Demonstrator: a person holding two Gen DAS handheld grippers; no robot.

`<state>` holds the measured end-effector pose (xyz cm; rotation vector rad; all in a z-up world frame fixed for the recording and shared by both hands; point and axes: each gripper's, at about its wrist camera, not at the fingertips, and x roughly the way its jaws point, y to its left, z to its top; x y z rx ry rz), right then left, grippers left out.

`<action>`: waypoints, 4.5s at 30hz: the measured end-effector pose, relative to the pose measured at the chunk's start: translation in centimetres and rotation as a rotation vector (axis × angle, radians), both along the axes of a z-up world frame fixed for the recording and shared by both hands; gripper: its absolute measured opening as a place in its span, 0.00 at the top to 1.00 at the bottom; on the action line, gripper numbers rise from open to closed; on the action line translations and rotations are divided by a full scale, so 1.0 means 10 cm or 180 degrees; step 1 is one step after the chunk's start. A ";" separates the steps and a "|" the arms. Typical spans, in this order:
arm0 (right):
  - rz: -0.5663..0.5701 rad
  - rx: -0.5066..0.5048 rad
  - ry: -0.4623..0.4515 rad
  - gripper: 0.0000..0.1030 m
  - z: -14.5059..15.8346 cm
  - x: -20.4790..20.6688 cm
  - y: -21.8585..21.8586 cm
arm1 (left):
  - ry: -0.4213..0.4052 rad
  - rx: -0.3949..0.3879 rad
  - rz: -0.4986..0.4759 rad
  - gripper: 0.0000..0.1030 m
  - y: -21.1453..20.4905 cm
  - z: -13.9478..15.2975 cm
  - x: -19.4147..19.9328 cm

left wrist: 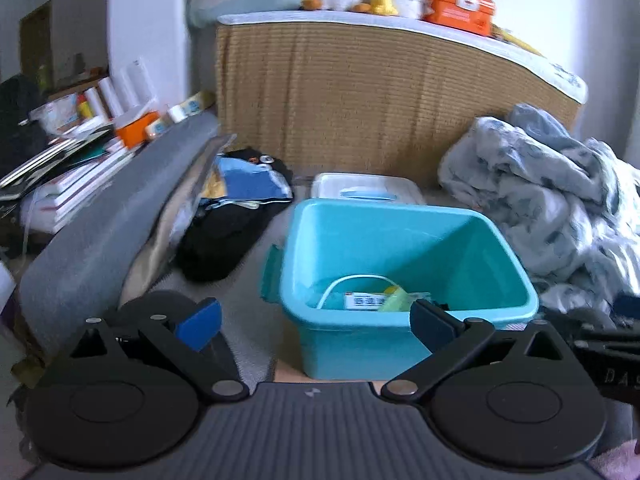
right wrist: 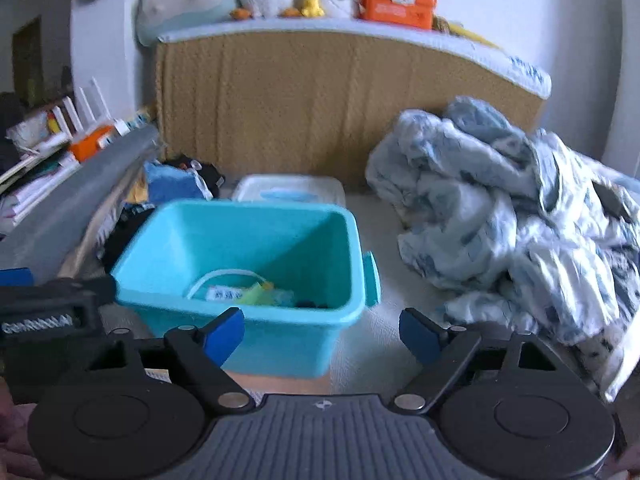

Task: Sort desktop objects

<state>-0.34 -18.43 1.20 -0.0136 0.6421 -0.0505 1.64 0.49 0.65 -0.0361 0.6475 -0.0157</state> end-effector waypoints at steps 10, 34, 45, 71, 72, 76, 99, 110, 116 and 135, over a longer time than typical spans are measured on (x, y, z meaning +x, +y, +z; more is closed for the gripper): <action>0.0190 0.0173 -0.0013 0.03 -0.02 0.10 -0.06 | 0.0039 -0.0134 0.0027 0.00 0.01 -0.03 0.10; 0.0142 0.0036 0.0097 0.05 0.00 0.41 -0.01 | 0.0117 -0.0067 -0.0020 0.00 -0.01 -0.02 0.31; 0.0108 -0.0002 0.0094 0.05 0.00 0.52 -0.03 | 0.0121 -0.0071 -0.0036 0.00 -0.01 0.00 0.43; 0.0131 -0.0074 0.0097 0.05 -0.01 0.86 -0.12 | 0.0171 0.0018 -0.0061 0.00 -0.04 -0.02 0.75; 0.0134 -0.0069 0.0102 0.05 -0.01 0.88 -0.13 | 0.0172 0.0022 -0.0056 0.00 -0.04 -0.02 0.77; 0.0156 -0.0008 0.0126 0.05 -0.02 0.96 -0.16 | 0.0149 0.0050 -0.0076 0.00 -0.03 -0.01 0.83; 0.0145 -0.0070 0.0211 0.05 0.05 1.25 -0.22 | 0.0231 0.0199 -0.0216 0.00 -0.11 0.00 1.19; 0.0125 -0.0158 0.0195 0.05 0.12 1.42 -0.27 | 0.0121 0.0182 -0.0219 0.00 -0.05 0.11 1.39; 0.0129 -0.0226 0.0148 0.05 0.16 1.55 -0.28 | 0.0083 0.0194 -0.0211 0.00 -0.04 0.14 1.51; 0.0142 -0.0190 0.0154 0.05 0.20 1.85 -0.39 | 0.0065 0.0170 -0.0203 0.00 0.01 0.17 1.80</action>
